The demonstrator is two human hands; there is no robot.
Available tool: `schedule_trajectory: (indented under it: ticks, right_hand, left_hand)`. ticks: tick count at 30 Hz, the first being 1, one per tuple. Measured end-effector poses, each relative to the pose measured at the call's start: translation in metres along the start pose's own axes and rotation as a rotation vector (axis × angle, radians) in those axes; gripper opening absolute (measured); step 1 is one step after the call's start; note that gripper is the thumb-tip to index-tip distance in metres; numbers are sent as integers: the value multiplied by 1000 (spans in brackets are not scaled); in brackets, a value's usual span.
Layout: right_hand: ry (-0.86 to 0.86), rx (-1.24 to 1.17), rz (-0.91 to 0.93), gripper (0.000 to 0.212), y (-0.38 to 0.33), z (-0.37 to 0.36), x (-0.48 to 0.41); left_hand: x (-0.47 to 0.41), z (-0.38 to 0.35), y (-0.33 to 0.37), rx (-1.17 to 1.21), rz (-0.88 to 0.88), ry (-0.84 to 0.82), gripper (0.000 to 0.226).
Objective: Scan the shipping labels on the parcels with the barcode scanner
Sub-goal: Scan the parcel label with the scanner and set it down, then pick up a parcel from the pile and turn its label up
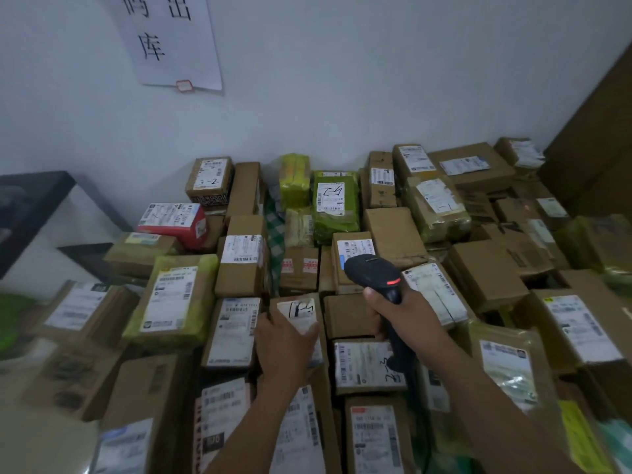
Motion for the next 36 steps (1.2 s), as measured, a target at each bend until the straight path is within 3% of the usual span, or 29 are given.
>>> schedule_trajectory:
  ticks: [4, 8, 14, 17, 21, 24, 27, 28, 32, 34, 36]
  right_hand:
    - [-51, -14, -34, 22, 6, 9, 27]
    - [-56, -47, -36, 21, 16, 20, 45]
    - [-72, -26, -24, 20, 26, 31, 59]
    - [-96, -183, -2, 15, 22, 31, 63]
    - [-117, -301, -9, 16, 13, 22, 66]
    - [-141, -389, 5, 34, 8, 13, 71]
    - [-175, -411, 16, 45, -2, 9, 79]
    - [-174, -421, 5, 52, -4, 9, 81]
    - [-179, -450, 12, 71, -10, 2, 86]
    - [-226, -443, 23, 60, -12, -8, 90]
    - [-304, -410, 34, 31, -16, -20, 95]
  left_hand:
    - [25, -13, 3, -125, 153, -148, 134]
    - [28, -18, 3, -99, 226, -138, 141]
    - [40, 1, 12, 36, 140, 81, 134]
    - [55, 19, 19, 179, 79, 212, 132]
    - [86, 43, 34, 378, -16, 264, 134]
    - [108, 55, 36, 665, 14, 188, 120]
    - [116, 65, 30, 862, -15, 88, 53]
    - [117, 69, 29, 894, -55, 52, 44]
    - [123, 80, 23, 1018, -138, -117, 60]
    - [123, 85, 15, 1069, -107, -148, 61]
    - [121, 94, -2, 1086, -44, -115, 60]
Point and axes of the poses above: each hand's wrist, its own x-axis away from the middle knuckle, its own z-axis out of the back of the hand, y = z × x, the point moved 6 cm from there along -x, towards the middle knuckle, and after that the axes turned 8 degrees about -x, right-handed, at the moved point
